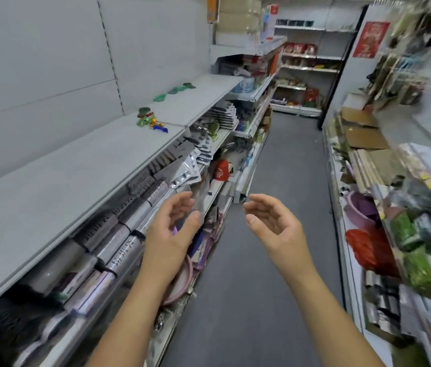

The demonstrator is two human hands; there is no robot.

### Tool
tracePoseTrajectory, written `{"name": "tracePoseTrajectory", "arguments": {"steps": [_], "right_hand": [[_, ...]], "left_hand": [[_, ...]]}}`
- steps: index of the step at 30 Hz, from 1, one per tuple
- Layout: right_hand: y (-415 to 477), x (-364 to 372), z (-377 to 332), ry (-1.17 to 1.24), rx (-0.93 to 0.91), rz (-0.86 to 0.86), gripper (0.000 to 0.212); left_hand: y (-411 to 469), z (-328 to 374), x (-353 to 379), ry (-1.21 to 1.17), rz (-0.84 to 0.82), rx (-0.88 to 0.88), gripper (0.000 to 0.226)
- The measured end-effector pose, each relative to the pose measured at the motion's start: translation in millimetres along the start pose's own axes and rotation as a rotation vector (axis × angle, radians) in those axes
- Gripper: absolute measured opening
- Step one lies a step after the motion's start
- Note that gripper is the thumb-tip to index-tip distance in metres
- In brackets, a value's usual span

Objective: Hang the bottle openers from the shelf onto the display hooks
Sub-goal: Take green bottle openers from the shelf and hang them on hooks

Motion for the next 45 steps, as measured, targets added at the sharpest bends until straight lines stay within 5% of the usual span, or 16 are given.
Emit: {"name": "tracePoseTrajectory", "arguments": {"steps": [20, 45], "right_hand": [[411, -18, 113, 0.043, 0.032, -0.258, 0.032], [791, 197, 218, 0.11, -0.04, -0.568, 0.03]], "left_hand": [[297, -67, 232, 0.172, 0.292, 0.022, 0.029], [639, -160, 249, 0.327, 0.722, 0.017, 0.038]]}}
Point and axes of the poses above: each hand's wrist, its own y-axis towards the middle knuckle, its own x-axis out of the palm, z = x × y, the point moved 4 cm from there along y, towards the middle knuckle, and after that the axes turned 11 degrees about z, right-handed, at the moved point
